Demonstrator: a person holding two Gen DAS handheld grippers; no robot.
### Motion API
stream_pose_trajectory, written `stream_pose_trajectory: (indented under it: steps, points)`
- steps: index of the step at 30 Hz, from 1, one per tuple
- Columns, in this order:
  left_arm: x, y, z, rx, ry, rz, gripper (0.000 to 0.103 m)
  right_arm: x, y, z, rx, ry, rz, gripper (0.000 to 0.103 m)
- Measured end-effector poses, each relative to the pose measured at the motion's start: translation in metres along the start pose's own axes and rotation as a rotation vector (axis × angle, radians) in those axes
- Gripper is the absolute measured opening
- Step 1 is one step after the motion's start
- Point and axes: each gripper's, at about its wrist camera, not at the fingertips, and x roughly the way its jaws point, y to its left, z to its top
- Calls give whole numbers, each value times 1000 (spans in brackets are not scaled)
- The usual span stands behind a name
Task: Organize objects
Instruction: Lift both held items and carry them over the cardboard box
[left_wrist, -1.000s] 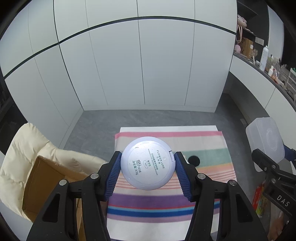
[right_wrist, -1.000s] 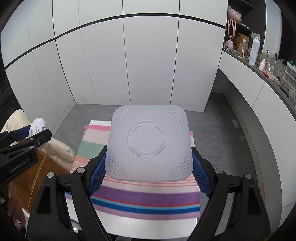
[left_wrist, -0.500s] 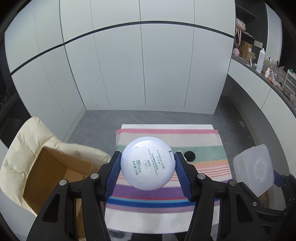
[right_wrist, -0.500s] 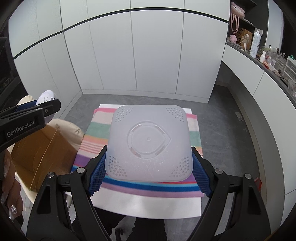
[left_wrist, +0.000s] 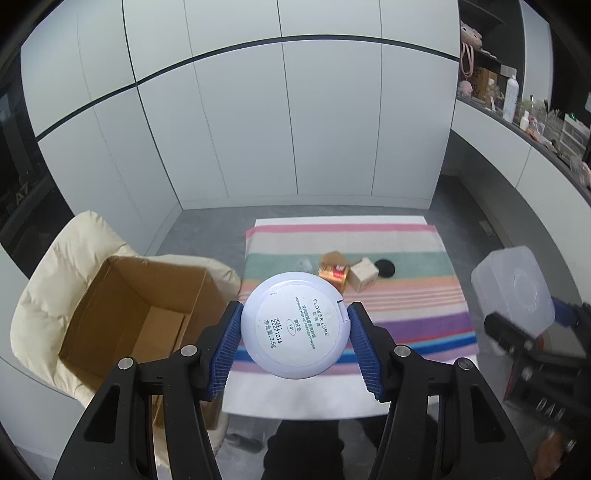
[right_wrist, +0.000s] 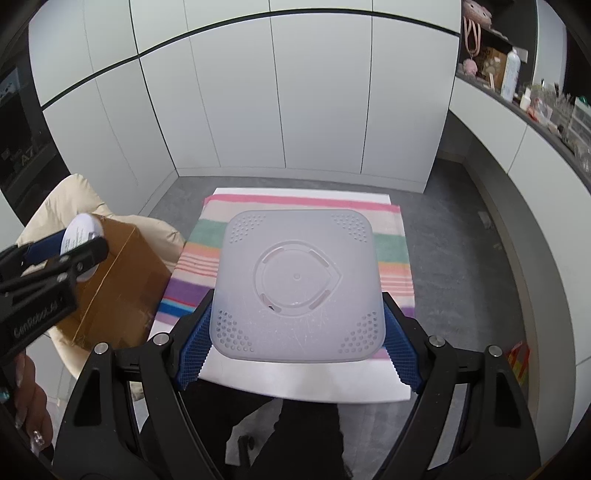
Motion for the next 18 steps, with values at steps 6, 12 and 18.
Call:
stream_pose_trajectory:
  steps: [6, 12, 18]
  points:
    - [-13, 8, -41, -12, 49, 10, 59, -10, -4, -29, 11, 7, 19, 84]
    - [-17, 10, -69, 2, 110, 18, 59, -12, -13, -59, 50, 51, 60, 84]
    - [-15, 16, -80, -5, 124, 33, 59, -10, -26, -70, 67, 85, 26, 84]
